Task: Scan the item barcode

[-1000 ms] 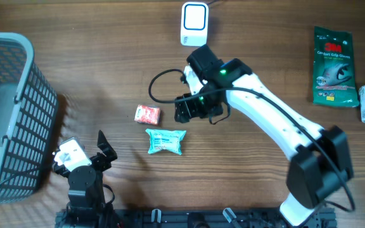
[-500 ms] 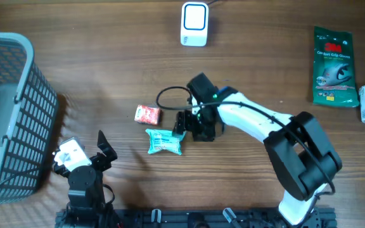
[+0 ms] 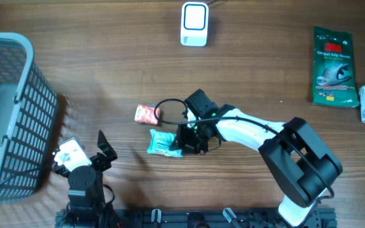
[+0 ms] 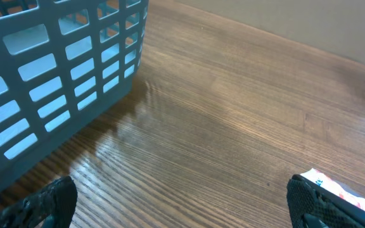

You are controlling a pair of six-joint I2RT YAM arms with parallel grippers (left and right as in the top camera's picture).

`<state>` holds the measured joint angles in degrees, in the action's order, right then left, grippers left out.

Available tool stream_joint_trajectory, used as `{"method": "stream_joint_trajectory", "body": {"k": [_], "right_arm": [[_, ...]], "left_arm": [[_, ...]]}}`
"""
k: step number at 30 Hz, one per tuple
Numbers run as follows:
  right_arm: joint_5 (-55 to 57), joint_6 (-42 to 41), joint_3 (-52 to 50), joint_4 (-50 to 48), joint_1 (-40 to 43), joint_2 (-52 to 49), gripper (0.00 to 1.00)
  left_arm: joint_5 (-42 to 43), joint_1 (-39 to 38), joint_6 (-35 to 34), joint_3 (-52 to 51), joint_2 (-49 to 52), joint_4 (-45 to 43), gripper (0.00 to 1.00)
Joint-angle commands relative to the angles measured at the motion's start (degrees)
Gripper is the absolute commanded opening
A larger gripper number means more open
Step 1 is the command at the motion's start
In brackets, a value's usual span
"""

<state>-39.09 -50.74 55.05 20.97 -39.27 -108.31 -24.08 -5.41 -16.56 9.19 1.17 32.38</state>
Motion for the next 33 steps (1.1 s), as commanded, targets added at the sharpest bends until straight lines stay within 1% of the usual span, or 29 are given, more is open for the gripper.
{"method": "stream_joint_trajectory", "body": {"k": [1,3,6,7,8,12,13,15,16,19,20,23,29,33], "right_arm": [[4.0,-0.3,-2.0,-1.1,0.0,-1.9,0.04],[1.2,-0.3,-1.7,-0.8,0.4,-1.4,0.04],[-11.5,-1.0,-1.4,-0.7,2.2,0.8,0.04],[-17.3,-3.4,-1.2,-1.0,3.5,1.6,0.04],[-22.0,-7.0,-1.1,-1.0,4.6,2.1,0.04],[-45.0,-30.6,-1.1,-0.6,8.4,2.5,0.04],[-46.1,-34.9,-1.1,-0.6,8.8,2.5,0.04],[-45.9,-46.6,-1.1,-0.8,9.7,2.5,0.04],[-43.3,-53.5,-1.1,-1.3,10.3,2.5,0.04],[-35.2,-65.4,-1.1,-3.1,11.7,2.5,0.04],[-31.5,-67.8,-1.1,-3.1,12.1,2.5,0.04],[-24.9,-67.7,-1.0,-3.6,13.8,2.5,0.04],[-25.0,-67.8,-1.0,-2.8,16.3,2.5,0.04],[-28.2,-67.8,-1.0,-1.0,19.5,2.5,0.04]], "left_arm": [[0.5,-0.2,1.2,-0.3,-0.3,-0.2,1.0],[0.5,-0.2,1.2,-0.3,-0.3,-0.2,1.0],[0.5,-0.2,1.2,-0.3,-0.3,-0.2,1.0],[0.5,-0.2,1.2,-0.3,-0.3,-0.2,1.0],[0.5,-0.2,1.2,-0.3,-0.3,-0.2,1.0],[0.5,-0.2,1.2,-0.3,-0.3,-0.2,1.0],[0.5,-0.2,1.2,-0.3,-0.3,-0.2,1.0],[0.5,-0.2,1.2,-0.3,-0.3,-0.2,1.0],[0.5,-0.2,1.2,-0.3,-0.3,-0.2,1.0],[0.5,-0.2,1.2,-0.3,-0.3,-0.2,1.0],[0.5,-0.2,1.2,-0.3,-0.3,-0.2,1.0],[0.5,-0.2,1.2,-0.3,-0.3,-0.2,1.0],[0.5,-0.2,1.2,-0.3,-0.3,-0.2,1.0],[0.5,-0.2,1.2,-0.3,-0.3,-0.2,1.0]]}}
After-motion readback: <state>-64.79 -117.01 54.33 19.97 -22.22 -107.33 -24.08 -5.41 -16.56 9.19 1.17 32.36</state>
